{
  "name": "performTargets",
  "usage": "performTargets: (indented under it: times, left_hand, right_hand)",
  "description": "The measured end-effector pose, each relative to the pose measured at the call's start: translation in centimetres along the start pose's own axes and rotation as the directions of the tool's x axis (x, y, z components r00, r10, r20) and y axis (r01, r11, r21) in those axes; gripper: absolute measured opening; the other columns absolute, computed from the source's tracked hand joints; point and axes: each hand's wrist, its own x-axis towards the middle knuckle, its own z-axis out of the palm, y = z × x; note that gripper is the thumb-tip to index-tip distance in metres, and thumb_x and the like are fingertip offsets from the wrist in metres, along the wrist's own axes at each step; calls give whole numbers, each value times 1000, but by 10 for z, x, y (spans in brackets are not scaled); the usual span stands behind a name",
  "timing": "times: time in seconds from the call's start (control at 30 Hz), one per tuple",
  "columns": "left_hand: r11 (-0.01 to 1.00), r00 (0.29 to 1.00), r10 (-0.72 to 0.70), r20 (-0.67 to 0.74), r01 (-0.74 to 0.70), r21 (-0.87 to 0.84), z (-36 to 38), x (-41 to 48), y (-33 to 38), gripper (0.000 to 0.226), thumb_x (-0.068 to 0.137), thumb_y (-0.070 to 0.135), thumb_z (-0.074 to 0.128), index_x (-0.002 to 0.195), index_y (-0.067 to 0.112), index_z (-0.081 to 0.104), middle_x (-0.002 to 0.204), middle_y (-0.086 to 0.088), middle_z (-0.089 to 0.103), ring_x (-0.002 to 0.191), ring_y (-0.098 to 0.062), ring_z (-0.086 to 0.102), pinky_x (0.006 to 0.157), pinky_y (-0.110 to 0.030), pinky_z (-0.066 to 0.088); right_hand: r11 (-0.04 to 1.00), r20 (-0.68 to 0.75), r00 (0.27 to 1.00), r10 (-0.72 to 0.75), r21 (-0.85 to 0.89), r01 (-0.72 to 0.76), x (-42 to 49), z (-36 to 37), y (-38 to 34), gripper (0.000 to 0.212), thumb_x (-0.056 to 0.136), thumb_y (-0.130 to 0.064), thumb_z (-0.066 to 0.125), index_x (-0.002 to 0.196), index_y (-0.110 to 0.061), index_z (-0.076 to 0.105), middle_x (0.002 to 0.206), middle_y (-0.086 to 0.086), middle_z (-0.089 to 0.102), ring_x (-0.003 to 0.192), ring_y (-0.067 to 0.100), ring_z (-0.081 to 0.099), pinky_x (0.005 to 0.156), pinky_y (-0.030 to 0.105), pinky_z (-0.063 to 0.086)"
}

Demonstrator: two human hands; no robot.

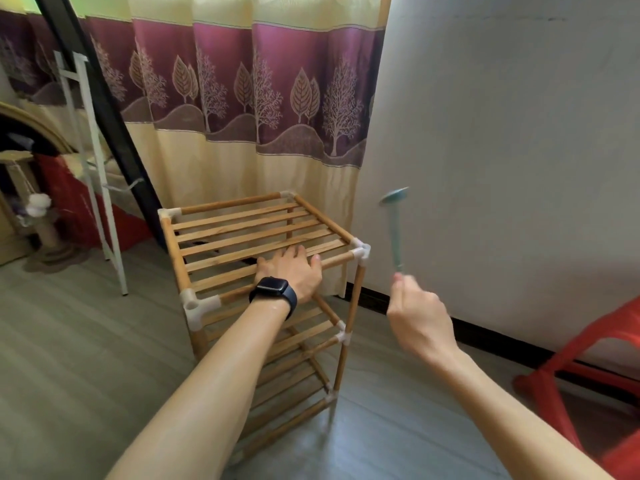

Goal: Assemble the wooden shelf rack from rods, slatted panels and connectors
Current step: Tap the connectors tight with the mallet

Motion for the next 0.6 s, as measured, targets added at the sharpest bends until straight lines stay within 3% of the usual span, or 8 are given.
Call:
performTargets:
  times: [0.07,0.17,0.3,0.4,0.53,0.6]
  left_hand:
    - [1000,999,11,-34,-10,25,3,-5,-2,60,103,52,19,148,20,42,144,-8,52,125,-30,53,104,-50,37]
    - [998,998,32,-55,-29,55,1,-5,-3,59,102,52,19,143,21,47,136,-8,57,117,-30,56,96,-47,40]
    - [996,997,46,-56,-41,79,-4,-8,-2,59,102,52,19,143,21,48,135,-9,59,116,-31,57,93,-45,41]
    - [995,995,65,-75,-59,83,-6,-10,-4,59,103,51,19,145,20,46,136,-8,58,118,-31,57,94,-45,41]
    - [993,993,86,-78,-78,93,-10,-10,-8,59,103,52,20,146,22,46,138,-7,58,119,-30,57,94,-44,42]
    - [992,993,101,-58,-96,84,-9,-7,-14,59,103,53,19,148,24,44,140,-5,57,120,-30,56,94,-43,42]
  right_hand:
    - [996,48,997,66,-55,-63,2,4,4,45,107,-44,21,89,-18,53,85,5,62,81,30,57,70,40,44]
    - [992,-171,983,-62,96,79,4,1,7,41,108,-38,26,75,-20,43,66,3,56,64,24,53,58,37,37]
    - [994,57,998,39,-108,-33,7,4,8,44,107,-44,21,94,-18,54,82,1,56,76,27,52,70,39,40]
    - [997,-116,990,-75,-16,73,6,1,8,41,107,-41,23,82,-21,48,71,1,56,70,26,52,66,40,37]
    - [987,52,998,26,-161,-18,5,6,4,42,107,-41,21,88,-19,51,77,1,52,76,29,49,69,39,36]
    - [991,15,998,-63,-119,65,0,4,10,44,108,-39,24,78,-17,48,70,1,55,68,24,53,61,38,37]
